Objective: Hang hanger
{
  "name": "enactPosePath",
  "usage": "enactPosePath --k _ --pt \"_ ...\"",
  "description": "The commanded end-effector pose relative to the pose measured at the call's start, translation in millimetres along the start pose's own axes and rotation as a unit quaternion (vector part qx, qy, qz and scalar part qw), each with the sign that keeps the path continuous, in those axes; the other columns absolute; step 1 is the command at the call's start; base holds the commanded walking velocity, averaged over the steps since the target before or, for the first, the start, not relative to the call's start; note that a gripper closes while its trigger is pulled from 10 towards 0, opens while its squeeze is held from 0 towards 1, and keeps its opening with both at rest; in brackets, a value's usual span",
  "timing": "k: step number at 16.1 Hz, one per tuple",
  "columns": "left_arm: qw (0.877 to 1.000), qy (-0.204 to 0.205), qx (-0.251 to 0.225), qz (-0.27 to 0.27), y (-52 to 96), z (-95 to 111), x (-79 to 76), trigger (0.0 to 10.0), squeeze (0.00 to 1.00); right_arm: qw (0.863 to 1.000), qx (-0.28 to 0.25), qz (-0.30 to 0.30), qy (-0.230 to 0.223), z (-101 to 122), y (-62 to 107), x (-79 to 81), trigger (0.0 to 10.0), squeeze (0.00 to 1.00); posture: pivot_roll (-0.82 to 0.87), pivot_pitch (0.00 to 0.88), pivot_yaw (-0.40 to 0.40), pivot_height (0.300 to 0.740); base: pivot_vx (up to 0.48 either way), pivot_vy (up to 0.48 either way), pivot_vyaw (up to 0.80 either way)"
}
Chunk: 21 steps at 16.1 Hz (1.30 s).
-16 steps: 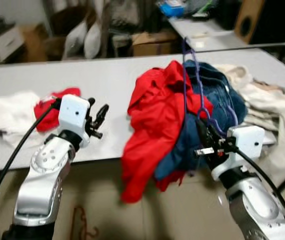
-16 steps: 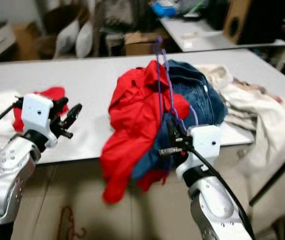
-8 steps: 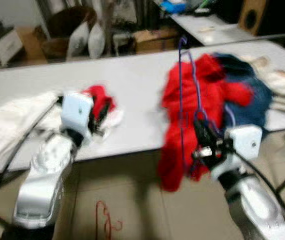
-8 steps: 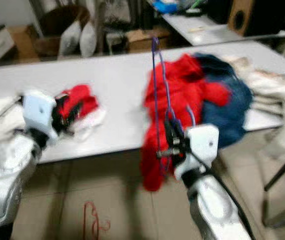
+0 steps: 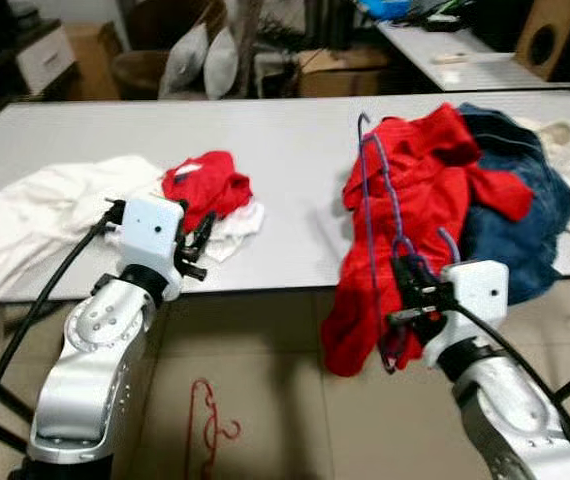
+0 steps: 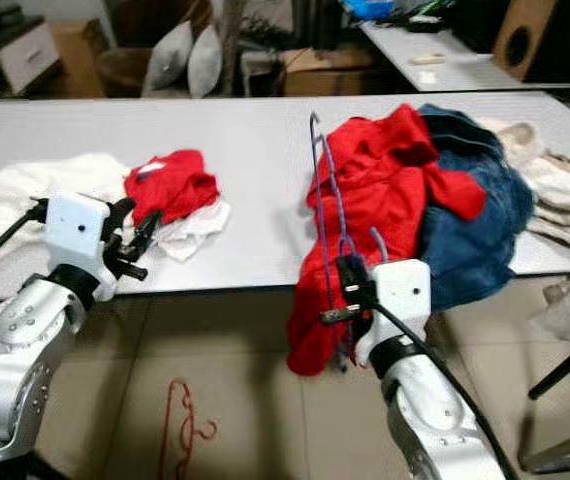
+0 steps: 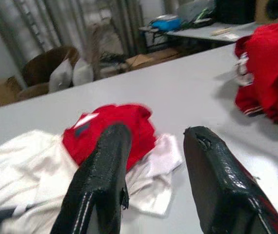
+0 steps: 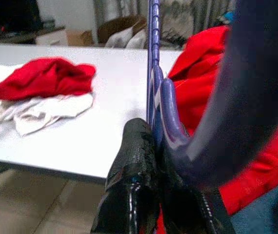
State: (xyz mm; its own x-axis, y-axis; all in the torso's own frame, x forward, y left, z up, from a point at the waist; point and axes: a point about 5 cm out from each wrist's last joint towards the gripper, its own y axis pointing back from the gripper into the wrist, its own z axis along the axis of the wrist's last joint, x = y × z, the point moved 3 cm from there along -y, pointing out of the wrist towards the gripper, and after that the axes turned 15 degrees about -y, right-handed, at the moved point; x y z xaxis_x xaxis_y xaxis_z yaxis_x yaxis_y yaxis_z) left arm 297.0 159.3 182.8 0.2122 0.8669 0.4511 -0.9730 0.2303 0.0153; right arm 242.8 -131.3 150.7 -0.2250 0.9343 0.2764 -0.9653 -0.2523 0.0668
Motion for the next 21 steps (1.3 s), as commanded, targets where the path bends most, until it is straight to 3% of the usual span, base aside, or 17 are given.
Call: enactPosePath --k 1,6,9,10,11,12,15,17,19,20,21 --pt "1.000 -0.001 0.011 0.007 -1.0 -2.8 2.6 10.0 0.00 1.000 -0.004 0.000 0.005 4.8 -2.7 -2.5 10.0 0.00 0.03 0.000 0.012 0.740 0.000 0.000 0.00" --pt "1.000 0.021 0.011 0.013 -9.9 -5.5 -4.4 10.0 0.00 1.000 -0.015 0.018 0.016 11.0 -3.9 -1.8 10.0 0.00 0.02 0.000 0.012 0.740 0.000 0.000 0.00" --pt "0.998 0.067 0.010 -0.004 -17.3 -8.8 -16.3 10.0 0.00 1.000 -0.014 -0.004 0.002 9.4 -1.8 -7.9 10.0 0.00 0.00 0.003 -0.004 0.740 0.000 0.000 0.00" --pt "0.998 0.068 0.011 -0.011 -17.7 -10.3 -18.7 10.0 0.00 1.000 -0.015 -0.004 0.003 9.3 -0.6 -7.8 10.0 0.00 0.00 0.003 -0.005 0.740 0.000 0.000 0.00" --pt "0.998 0.048 0.019 -0.037 -30.8 -17.4 -23.9 10.0 0.00 1.000 -0.015 -0.004 0.007 8.3 0.6 -7.0 10.0 0.00 -0.02 0.000 0.001 0.740 0.000 0.000 0.00" --pt "0.998 0.050 0.015 -0.040 -37.4 -17.6 -22.8 10.0 1.00 1.000 -0.016 -0.004 0.008 9.4 0.0 -7.3 10.0 0.00 -0.03 0.000 0.006 0.740 0.000 0.000 0.00" --pt "0.998 0.055 0.025 -0.019 -71.1 -21.6 -9.3 10.0 1.00 1.000 -0.022 -0.008 0.012 13.4 -1.3 -13.8 10.0 0.00 -0.04 0.000 0.031 0.740 0.000 0.000 0.00" --pt "0.998 0.059 0.037 0.007 -102.1 -20.6 4.9 10.0 1.00 0.999 -0.029 -0.009 0.027 17.3 -4.4 -18.7 10.0 0.00 -0.07 0.000 0.053 0.740 0.000 0.000 0.00" --pt "0.998 0.046 0.024 0.018 -110.0 -15.2 10.5 10.0 1.00 0.999 -0.024 -0.001 0.032 14.8 -2.3 -16.3 10.0 0.00 -0.08 0.000 0.080 0.740 0.000 0.000 0.00" --pt "0.999 0.054 -0.003 0.002 -109.3 -5.9 7.6 10.0 0.15 0.999 -0.017 -0.020 0.040 10.9 0.1 -23.0 10.0 0.00 -0.07 0.000 0.089 0.740 0.000 0.000 0.00" --pt "0.998 0.054 -0.029 -0.006 -99.8 -0.8 5.8 10.0 0.00 0.998 -0.019 -0.042 0.040 8.4 3.2 -27.9 10.0 0.00 -0.07 0.000 0.094 0.740 0.000 0.000 0.00"
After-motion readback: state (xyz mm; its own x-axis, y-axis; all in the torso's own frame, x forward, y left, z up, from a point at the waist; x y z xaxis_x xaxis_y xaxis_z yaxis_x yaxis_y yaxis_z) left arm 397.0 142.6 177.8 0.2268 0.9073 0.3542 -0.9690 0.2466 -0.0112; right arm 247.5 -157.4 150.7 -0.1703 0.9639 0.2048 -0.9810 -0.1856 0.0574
